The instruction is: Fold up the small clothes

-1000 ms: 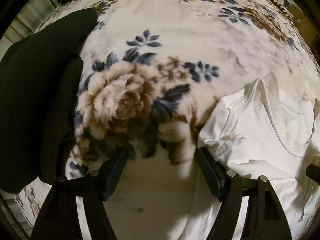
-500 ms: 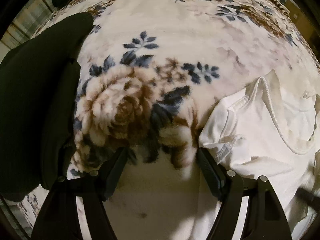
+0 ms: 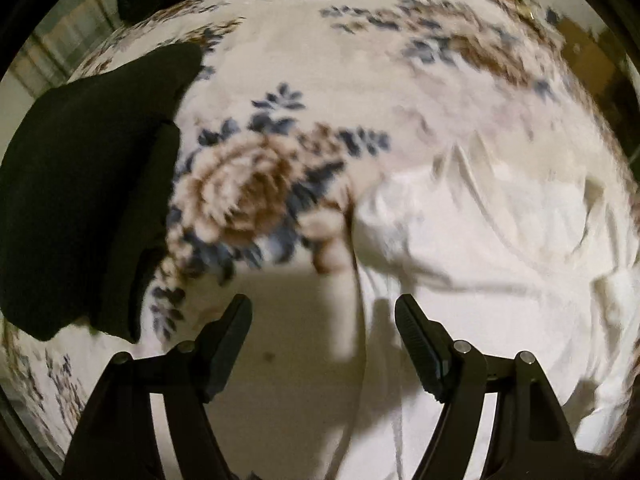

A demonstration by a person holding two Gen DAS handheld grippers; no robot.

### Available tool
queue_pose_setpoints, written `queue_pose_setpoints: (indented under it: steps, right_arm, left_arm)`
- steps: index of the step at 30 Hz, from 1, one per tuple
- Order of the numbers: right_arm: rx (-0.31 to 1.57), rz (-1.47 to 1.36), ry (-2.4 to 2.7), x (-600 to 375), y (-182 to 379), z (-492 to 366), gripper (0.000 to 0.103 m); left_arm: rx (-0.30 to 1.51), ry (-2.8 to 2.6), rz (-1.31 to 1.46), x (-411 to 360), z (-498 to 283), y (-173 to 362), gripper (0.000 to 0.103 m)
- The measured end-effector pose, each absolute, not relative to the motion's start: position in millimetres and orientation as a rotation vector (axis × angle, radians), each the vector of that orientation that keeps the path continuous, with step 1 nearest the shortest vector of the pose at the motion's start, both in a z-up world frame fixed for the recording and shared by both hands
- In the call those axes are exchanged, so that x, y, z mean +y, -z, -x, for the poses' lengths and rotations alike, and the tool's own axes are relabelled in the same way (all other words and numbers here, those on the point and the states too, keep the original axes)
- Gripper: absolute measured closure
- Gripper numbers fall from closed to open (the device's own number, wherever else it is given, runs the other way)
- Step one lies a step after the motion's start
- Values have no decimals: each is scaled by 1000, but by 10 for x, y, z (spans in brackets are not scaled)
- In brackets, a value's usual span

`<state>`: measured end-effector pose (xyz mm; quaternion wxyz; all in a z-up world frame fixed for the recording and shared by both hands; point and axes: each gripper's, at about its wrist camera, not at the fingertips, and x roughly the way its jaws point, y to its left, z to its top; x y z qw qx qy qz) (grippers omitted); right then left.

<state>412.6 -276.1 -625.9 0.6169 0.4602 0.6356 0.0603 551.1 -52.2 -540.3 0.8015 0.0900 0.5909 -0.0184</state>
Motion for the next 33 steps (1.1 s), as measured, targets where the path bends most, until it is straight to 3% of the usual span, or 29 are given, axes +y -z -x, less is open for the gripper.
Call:
queue_pose_setpoints:
  steps: [1, 2, 6, 9, 11, 17, 21, 25, 33]
  right_arm:
    - [1458, -1045, -127, -2689, 6297, -4107, 67]
    - [1452, -999, -97, -2618, 6316, -4105, 93]
    - [1444, -978, -49, -2721, 6296, -3981, 98]
    - [1411, -1019, -95, -2870, 6096, -3909, 79]
    - [1365, -1025, -97, -3064, 5920, -3832, 46]
    - [1317, -854, 79, -3667, 5307, -3164, 37]
    - [1362, -814, 181, -3945, 5316, -2465, 24]
    - [1389, -835, 269, -4026, 5421, -1747, 10]
    - [1416, -834, 357, -4328, 5716, -628, 10]
  left_arm:
    - [1279, 25, -222, -535, -5518, 5497, 30]
    - [1287, 11, -238, -531, -5515, 5541, 30]
    - [1294, -7, -228, -460, -5619, 5672, 27]
    - [1259, 18, -231, -449, -5565, 5497, 27]
    - [1233, 48, -204, -398, -5403, 5310, 28]
    - [1268, 101, -91, -42, -4507, 5017, 27]
    - [1368, 133, -38, 166, -3811, 5156, 13]
    - [1473, 143, -3, 369, -3112, 5386, 13]
    - [1484, 76, 66, 687, -2121, 5588, 13]
